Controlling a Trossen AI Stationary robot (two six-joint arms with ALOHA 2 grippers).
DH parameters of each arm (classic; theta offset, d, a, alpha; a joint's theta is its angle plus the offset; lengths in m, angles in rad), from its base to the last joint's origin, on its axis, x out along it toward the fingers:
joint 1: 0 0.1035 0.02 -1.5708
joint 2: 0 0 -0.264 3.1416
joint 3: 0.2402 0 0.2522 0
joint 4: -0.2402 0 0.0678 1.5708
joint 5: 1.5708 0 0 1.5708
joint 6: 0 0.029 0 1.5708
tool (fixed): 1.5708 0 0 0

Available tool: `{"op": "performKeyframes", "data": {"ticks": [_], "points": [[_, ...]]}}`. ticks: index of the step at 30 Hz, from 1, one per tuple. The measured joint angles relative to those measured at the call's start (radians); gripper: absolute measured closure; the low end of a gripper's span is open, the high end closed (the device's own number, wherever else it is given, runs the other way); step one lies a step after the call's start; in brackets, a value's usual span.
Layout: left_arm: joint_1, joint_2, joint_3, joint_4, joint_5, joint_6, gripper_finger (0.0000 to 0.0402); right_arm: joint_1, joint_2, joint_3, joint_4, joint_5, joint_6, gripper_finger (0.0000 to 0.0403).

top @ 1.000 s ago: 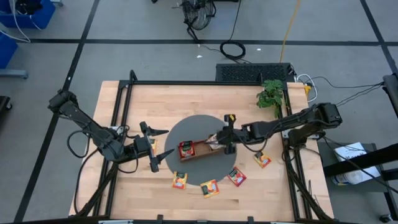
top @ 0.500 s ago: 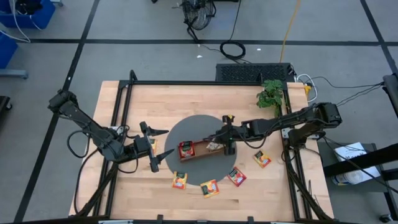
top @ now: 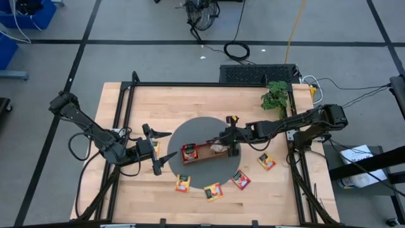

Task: Pick & Place Tea
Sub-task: Put the yellow tea bag into the right section of the wooden organizer

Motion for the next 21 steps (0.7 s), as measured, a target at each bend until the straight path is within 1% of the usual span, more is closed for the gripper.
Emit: {"op": "performKeyframes", "data": {"ticks": [2,5,9,12,14,18,21], "points": [[0.0,0.0,0.0,0.0,0.0,0.003,0.0062,-0.006,-0.005,0.0,0.0,-0.076,0.021,0.0363],[0.0,0.0,0.0,0.0,0.0,0.003,0.0062,-0.023,-0.032,0.001,0.002,-0.167,0.087,0.0316],[0.0,0.0,0.0,-0.002,0.0,0.003,0.0062,-0.047,-0.092,0.001,-0.033,-0.17,0.153,0.0252],[0.0,0.0,0.0,-0.006,0.0,0.003,0.0062,-0.065,-0.142,0.001,-0.078,-0.172,0.175,0.0218],[0.0,0.0,0.0,-0.007,0.0,0.003,0.0062,-0.075,-0.171,0.001,-0.105,-0.191,0.211,0.0204],[0.0,0.0,0.0,-0.007,0.0,0.002,0.0062,-0.095,-0.189,0.001,-0.131,-0.331,0.281,0.0196],[0.0,0.0,0.0,-0.007,0.001,-0.001,0.0062,-0.093,-0.169,-0.012,-0.121,-0.403,0.297,0.0198]]}}
